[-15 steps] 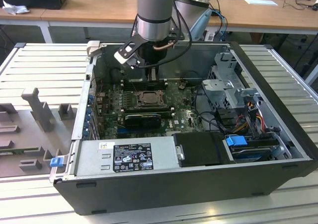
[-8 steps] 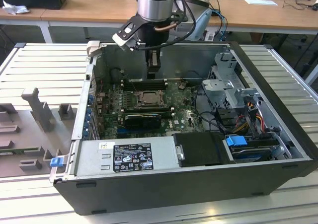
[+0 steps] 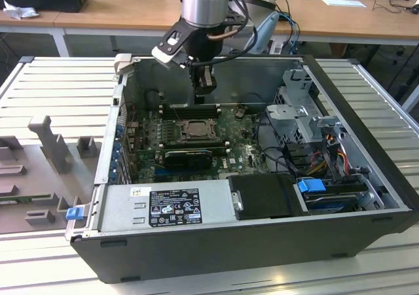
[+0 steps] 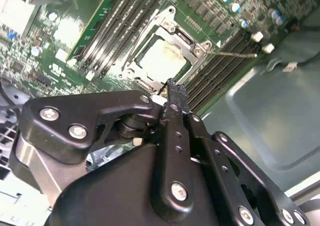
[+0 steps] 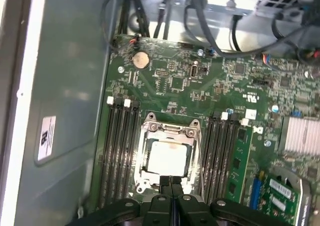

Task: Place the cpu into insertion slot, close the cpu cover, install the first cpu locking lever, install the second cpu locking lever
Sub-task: 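Install the first cpu locking lever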

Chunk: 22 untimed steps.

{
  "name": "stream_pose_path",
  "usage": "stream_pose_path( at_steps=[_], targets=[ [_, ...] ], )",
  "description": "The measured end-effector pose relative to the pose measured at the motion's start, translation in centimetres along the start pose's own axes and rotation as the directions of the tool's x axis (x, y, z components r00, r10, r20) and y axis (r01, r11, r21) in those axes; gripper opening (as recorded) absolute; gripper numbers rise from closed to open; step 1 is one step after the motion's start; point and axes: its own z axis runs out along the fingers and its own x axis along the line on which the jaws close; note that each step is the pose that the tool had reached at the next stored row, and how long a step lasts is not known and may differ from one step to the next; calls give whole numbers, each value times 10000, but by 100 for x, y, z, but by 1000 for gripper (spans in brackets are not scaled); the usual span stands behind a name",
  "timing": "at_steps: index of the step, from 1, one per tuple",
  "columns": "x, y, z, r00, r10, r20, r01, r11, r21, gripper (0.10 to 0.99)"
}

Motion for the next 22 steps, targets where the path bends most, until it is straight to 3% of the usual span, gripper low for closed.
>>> stream_pose_path(
  at_steps=[2,6,22],
  targets=[
    [0,0,-1,9979,-639,68,639,9980,27,106],
    [0,1,0,9884,-1517,71,1517,9884,42,106],
    [0,1,0,9652,-2614,66,2613,9652,60,106]
  ],
)
